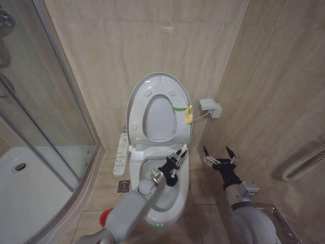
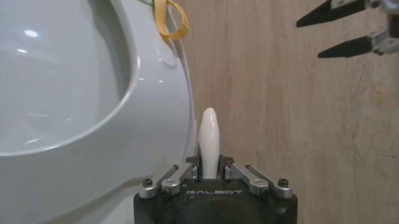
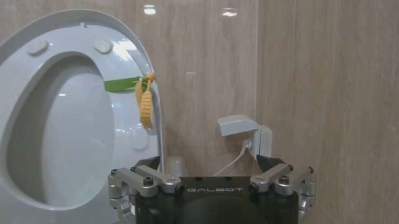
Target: Open the toilet lid, clean the toilet bowl with a toilet brush, close the toilet lid, and flush.
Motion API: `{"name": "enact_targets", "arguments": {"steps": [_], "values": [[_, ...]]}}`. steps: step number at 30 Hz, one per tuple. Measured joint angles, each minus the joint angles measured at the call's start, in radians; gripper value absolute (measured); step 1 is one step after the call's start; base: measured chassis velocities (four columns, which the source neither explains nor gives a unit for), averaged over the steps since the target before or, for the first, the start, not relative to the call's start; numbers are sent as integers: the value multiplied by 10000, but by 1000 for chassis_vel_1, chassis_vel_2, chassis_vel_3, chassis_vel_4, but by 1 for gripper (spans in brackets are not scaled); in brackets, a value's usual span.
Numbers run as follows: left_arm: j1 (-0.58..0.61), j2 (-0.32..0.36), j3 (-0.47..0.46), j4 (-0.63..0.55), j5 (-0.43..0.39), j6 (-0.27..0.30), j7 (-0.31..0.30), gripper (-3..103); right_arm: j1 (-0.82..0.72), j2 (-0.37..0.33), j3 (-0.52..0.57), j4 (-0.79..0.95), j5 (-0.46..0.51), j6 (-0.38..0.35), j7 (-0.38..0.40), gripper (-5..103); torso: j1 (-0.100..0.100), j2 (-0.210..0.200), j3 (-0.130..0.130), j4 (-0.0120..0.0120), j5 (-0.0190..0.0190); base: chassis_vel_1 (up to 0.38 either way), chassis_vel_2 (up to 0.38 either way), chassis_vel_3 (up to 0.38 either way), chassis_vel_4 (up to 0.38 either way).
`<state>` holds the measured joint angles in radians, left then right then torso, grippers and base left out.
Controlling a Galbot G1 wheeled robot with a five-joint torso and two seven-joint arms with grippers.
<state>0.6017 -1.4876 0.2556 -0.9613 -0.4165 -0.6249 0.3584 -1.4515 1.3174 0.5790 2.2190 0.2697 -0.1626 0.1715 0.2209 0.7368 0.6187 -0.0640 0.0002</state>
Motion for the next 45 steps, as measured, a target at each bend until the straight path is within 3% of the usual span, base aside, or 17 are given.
{"name": "enact_targets", "arguments": {"steps": [16, 27, 34, 45], "values": [[69, -325, 7, 885, -139, -308, 186, 19, 0, 0, 0, 0, 0, 0, 0, 100, -3, -1, -1, 3, -2, -14, 4, 17, -2], [129, -509, 87, 197, -88, -220, 91, 19, 0, 0, 0, 1, 0, 0, 0, 100, -3, 0, -1, -1, -4, 0, 0, 0, 0], [-69, -436, -64, 1046, -102, -592, 342, 19, 0, 0, 0, 0, 0, 0, 0, 100, -2, 0, -1, 1, -3, 0, 0, 0, 0], [64, -491, 261, 97, -249, -492, 333, 19, 0, 0, 0, 0, 0, 0, 0, 100, -2, 0, -1, -2, -2, 0, 0, 0, 0]]}}
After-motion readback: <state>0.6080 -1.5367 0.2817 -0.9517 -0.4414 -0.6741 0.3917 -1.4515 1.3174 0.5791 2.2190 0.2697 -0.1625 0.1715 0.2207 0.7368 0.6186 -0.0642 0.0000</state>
